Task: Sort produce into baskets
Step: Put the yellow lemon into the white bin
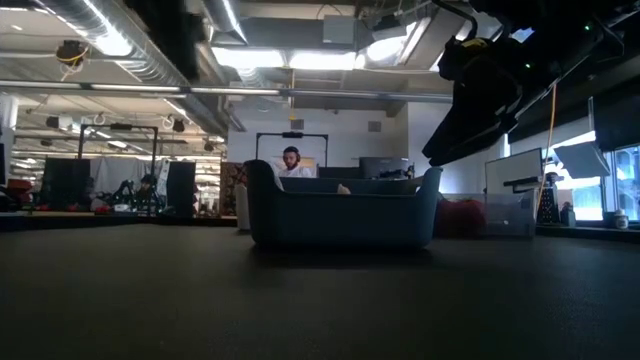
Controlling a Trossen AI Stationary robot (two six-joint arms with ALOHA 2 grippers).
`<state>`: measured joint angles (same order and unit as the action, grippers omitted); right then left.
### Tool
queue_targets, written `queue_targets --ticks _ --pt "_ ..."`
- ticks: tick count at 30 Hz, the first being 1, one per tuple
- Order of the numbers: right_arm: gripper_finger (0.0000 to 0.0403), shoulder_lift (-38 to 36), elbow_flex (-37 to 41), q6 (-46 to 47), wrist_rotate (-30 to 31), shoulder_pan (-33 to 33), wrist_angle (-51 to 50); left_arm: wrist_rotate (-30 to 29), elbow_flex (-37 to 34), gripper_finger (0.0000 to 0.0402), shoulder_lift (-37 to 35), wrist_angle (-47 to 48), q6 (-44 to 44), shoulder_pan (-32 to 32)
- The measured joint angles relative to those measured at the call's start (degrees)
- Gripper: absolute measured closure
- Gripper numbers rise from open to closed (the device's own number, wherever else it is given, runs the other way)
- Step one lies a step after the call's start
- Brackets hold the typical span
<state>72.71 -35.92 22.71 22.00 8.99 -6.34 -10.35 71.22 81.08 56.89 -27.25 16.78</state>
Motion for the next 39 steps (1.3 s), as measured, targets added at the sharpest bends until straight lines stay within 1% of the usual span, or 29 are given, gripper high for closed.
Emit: queue_targets --ticks 7,9,12,16,20,22,24,26,28,32,35,39 --pt "0.0026 0.0 0.0 -0.03 0.52 0.02 -0.01 0.0 0.0 0.0247 -4.04 4.2 -14.17 9.0" --pt "0.0026 0.0 0.0 -0.01 0.54 0.02 -0.01 0.0 0.0 0.0247 -4.24 4.77 -18.17 11.69" --pt "0.0026 0.0 0.0 -0.03 0.58 0.02 -0.01 0.02 0.0 0.0247 -4.18 4.7 -21.71 15.42" --pt "0.0026 0.71 0.0 -0.27 0.79 0.0 0.12 -0.03 0.0 0.0247 -4.0 3.89 -22.79 18.41" --pt "0.0026 2.45 0.0 -0.27 1.0 0.0 0.28 -0.28 0.0 0.0247 -4.0 2.53 -21.43 18.77" --pt "0.0026 3.45 0.0 -0.1 1.0 0.0 0.41 -2.49 0.0 0.0247 -4.0 1.41 -20.18 18.73" --pt "0.0026 4.33 -0.09 -0.01 1.03 0.0 0.67 -4.56 0.0 0.0245 -4.0 0.68 -21.63 18.05" --pt "0.0026 5.17 -0.09 0.02 0.99 0.0 0.66 -4.46 0.0 0.0236 -4.0 0.54 -23.34 17.25" --pt "0.0026 5.55 -0.09 0.08 0.62 0.0 0.54 -4.1 0.0 0.0218 -3.87 0.67 -24.11 16.82" --pt "0.0026 5.55 -0.09 0.03 -0.53 0.0 0.84 -3.27 0.0 0.0165 -3.33 0.71 -25.98 16.66" --pt "0.0026 5.55 -0.09 -0.02 -0.57 0.0 0.94 -2.26 0.0 0.0129 -2.9 1.33 -25.49 16.84" --pt "0.0026 5.55 -0.04 -0.83 -0.59 0.0 2.49 -0.11 0.0 0.0108 -2.85 1.39 -25.44 17.83"
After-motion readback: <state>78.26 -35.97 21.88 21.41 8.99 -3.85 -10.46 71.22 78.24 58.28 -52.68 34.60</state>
